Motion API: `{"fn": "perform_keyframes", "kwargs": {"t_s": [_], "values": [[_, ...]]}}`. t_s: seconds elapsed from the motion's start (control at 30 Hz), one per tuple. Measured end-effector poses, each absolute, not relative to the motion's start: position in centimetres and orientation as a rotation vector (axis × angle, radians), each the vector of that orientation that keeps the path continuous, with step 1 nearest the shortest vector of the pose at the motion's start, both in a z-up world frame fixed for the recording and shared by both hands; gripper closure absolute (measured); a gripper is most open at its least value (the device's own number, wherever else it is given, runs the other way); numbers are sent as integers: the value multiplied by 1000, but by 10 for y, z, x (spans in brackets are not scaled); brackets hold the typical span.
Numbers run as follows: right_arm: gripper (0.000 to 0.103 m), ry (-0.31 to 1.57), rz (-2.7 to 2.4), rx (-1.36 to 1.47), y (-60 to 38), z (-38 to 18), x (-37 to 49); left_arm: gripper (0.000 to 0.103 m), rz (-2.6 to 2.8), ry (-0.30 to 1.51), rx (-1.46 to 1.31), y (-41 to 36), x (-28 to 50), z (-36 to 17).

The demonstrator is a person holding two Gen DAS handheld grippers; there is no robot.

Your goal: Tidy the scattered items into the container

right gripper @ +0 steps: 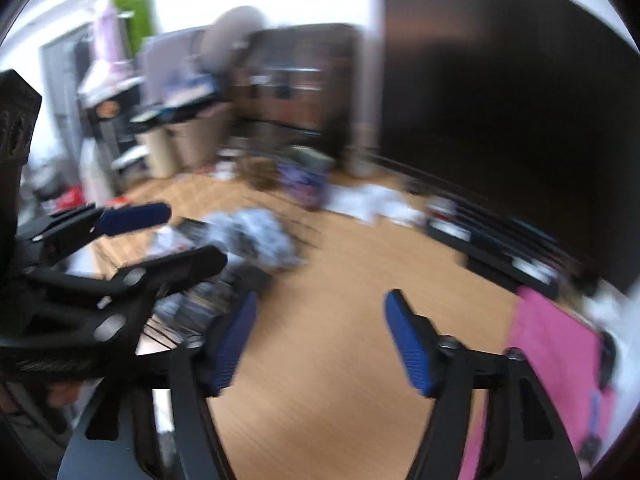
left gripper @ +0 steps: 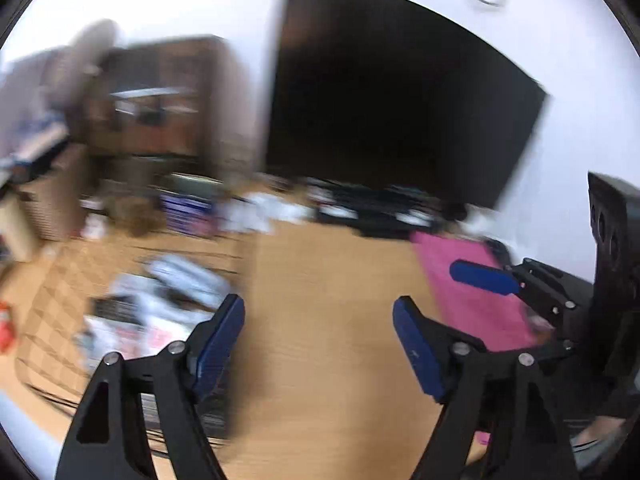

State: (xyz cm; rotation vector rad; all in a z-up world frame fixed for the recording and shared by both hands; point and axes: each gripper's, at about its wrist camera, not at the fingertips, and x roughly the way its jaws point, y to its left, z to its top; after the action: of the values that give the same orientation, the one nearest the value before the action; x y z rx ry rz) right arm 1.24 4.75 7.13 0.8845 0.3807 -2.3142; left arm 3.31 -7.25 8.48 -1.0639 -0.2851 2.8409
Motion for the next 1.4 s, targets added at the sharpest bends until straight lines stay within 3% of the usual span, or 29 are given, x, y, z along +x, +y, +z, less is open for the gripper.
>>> {"fn": "perform_keyframes", "kwargs": {"t_s": [0.33, 0.43, 1.4], "values": [[32, 185, -2498, 1011, 167, 50, 37, 19, 3002, -119, -1164, -23, 58, 66], [32, 202, -2507, 973, 170, 51, 42, 19, 3041, -43, -1183, -19, 60, 66], [32, 184, -2499, 1006, 163, 40, 31, 18, 2996, 20, -1241, -17, 49, 48]]}}
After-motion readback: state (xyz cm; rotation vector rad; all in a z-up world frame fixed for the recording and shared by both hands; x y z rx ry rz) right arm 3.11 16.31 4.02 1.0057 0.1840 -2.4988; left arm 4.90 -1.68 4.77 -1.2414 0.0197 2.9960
